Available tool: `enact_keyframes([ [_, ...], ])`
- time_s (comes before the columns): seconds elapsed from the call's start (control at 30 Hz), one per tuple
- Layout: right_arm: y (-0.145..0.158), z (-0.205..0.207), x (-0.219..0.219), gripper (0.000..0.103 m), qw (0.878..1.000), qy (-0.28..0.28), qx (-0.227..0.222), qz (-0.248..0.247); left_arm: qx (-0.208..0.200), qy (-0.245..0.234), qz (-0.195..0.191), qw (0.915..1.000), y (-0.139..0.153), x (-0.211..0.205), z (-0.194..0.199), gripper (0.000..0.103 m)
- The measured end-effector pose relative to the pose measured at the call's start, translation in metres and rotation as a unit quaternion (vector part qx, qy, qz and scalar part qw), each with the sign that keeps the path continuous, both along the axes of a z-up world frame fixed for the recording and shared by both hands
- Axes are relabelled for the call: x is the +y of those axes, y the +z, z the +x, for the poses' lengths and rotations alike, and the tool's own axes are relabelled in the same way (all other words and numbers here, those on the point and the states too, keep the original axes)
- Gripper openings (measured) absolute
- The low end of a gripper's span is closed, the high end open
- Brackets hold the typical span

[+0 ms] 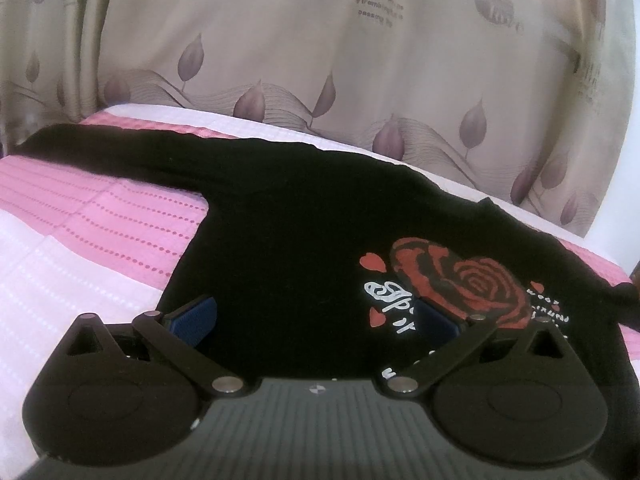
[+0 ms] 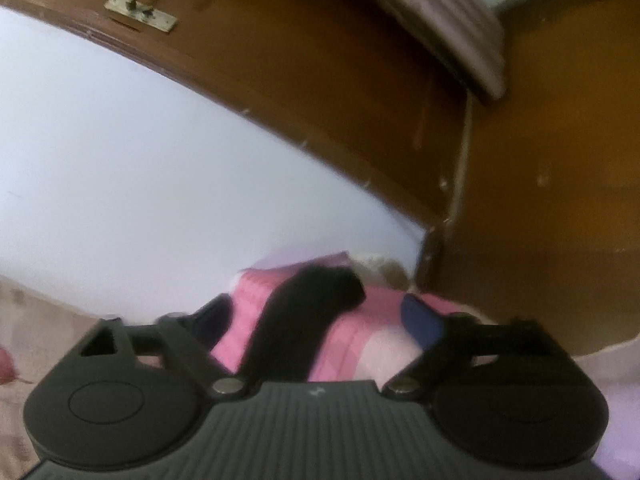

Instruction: Fold small clothes

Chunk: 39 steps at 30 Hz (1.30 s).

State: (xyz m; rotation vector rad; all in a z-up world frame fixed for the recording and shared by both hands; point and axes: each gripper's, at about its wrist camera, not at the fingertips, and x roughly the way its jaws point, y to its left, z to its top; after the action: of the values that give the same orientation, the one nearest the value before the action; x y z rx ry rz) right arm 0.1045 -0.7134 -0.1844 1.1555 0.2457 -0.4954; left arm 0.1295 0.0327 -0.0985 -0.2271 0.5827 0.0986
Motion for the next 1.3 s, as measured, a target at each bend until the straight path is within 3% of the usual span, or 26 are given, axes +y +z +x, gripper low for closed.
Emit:
enact_keyframes([
  [0.1, -0.01, 0.028, -0.012, 0.092, 0.999, 0.026, 0.035, 0.028, 0.004, 0.0, 0.001, 1.0, -0.001, 0.0, 0.001, 0.103],
  [0.2, -0.017, 0.05, -0.014, 0.087, 0.998, 0.05, 0.026, 0.028, 0.014, -0.002, 0.005, 0.9999, -0.003, -0.001, 0.005, 0.103],
  [0.27, -0.015, 0.062, -0.012, 0.039, 0.997, 0.058, 0.048, -0.004, 0.018, -0.003, 0.009, 0.9998, -0.004, -0.002, 0.006, 0.103],
  [0.33, -0.012, 0.058, -0.011, 0.016, 0.998, 0.042, 0.037, -0.008, 0.02, -0.004, 0.012, 0.9997, -0.004, -0.003, 0.007, 0.103],
  [0.37, -0.01, 0.055, -0.011, 0.01, 0.999, 0.037, 0.023, -0.017, 0.021, -0.004, 0.014, 0.9997, -0.004, -0.004, 0.007, 0.103],
  [0.47, 0.004, 0.036, -0.005, 0.009, 0.999, 0.022, -0.025, -0.034, 0.02, -0.002, 0.011, 0.9997, -0.004, -0.003, 0.007, 0.103],
  [0.7, 0.077, 0.012, 0.027, 0.008, 0.991, 0.014, -0.123, -0.05, 0.004, -0.004, -0.011, 0.9999, -0.001, 0.002, 0.002, 0.103],
  [0.97, 0.187, 0.051, 0.136, 0.008, 0.963, 0.141, -0.211, -0.096, -0.079, 0.002, -0.04, 0.996, 0.036, 0.023, -0.026, 0.103],
  [1.03, 0.2, 0.055, 0.163, 0.008, 0.959, 0.159, -0.196, -0.128, -0.084, 0.003, -0.04, 0.9956, 0.042, 0.033, -0.03, 0.103],
  [1.13, 0.183, 0.04, 0.15, 0.01, 0.97, 0.148, -0.154, -0.117, -0.077, 0.003, -0.046, 0.996, 0.041, 0.044, -0.033, 0.103],
  [1.2, 0.159, 0.029, 0.122, 0.017, 0.98, 0.134, -0.081, -0.122, -0.071, -0.001, -0.049, 0.9963, 0.036, 0.049, -0.031, 0.103],
  [1.23, 0.146, 0.02, 0.109, 0.035, 0.985, 0.114, -0.048, -0.121, -0.067, 0.0, -0.047, 0.9966, 0.032, 0.049, -0.029, 0.103],
  [1.27, 0.13, 0.012, 0.094, 0.065, 0.988, 0.104, -0.028, -0.106, -0.059, 0.002, -0.046, 0.9972, 0.028, 0.048, -0.026, 0.103],
  [1.3, 0.113, 0.003, 0.079, 0.076, 0.992, 0.09, -0.01, -0.089, -0.048, 0.002, -0.047, 0.9977, 0.023, 0.046, -0.021, 0.103],
])
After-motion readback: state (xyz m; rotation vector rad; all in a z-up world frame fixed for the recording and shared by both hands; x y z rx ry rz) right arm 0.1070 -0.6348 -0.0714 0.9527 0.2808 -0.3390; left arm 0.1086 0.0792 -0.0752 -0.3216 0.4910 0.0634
